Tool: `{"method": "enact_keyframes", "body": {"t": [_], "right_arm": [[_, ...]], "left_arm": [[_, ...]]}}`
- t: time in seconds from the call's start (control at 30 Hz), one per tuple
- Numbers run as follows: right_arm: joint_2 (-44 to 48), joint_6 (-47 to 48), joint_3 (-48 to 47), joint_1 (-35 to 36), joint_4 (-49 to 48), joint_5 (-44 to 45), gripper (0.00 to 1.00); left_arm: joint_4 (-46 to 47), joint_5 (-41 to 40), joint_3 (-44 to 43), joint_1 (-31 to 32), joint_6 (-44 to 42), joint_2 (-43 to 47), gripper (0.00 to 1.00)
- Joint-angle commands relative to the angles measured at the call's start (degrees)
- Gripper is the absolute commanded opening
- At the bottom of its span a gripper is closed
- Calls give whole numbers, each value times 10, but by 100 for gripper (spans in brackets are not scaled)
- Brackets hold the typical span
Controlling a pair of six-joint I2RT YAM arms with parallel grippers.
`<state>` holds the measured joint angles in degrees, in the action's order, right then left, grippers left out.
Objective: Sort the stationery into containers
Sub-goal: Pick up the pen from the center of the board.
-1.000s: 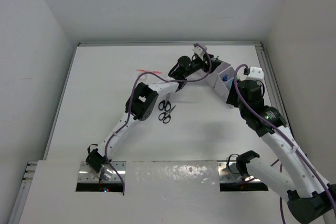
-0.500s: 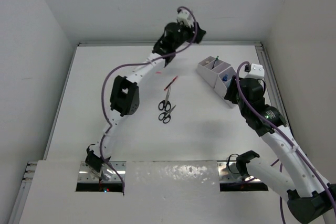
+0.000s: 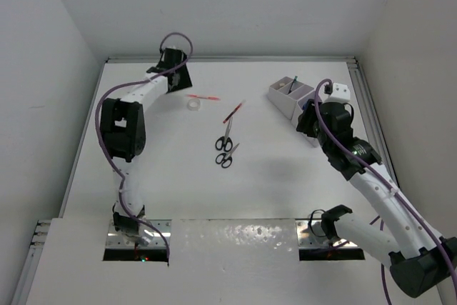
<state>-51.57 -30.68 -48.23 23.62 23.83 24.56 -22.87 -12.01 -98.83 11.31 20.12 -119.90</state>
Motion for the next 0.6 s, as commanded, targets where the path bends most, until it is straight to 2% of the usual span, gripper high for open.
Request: {"method": "enact_keyframes", "body": {"t": [0.0,0.13,0.4,0.5,0.57], "right_arm": [[1,-16,10,7,-34,-13,54],[0,-24,14,9,-26,-16,53],[22,-41,25,13,-8,-3,53],[32,-45,32,13,0,5,53],[36,-47,35,13,2,7,53]], "left_arm": [[-50,-18,44,16,33,15,54],[-15,-31,58,27,48,18,55],[-1,-54,19,58,71,-29,56],[20,-43,-5,76,42,-34,52],[67,34,-5,92,-64,-38,49]]}}
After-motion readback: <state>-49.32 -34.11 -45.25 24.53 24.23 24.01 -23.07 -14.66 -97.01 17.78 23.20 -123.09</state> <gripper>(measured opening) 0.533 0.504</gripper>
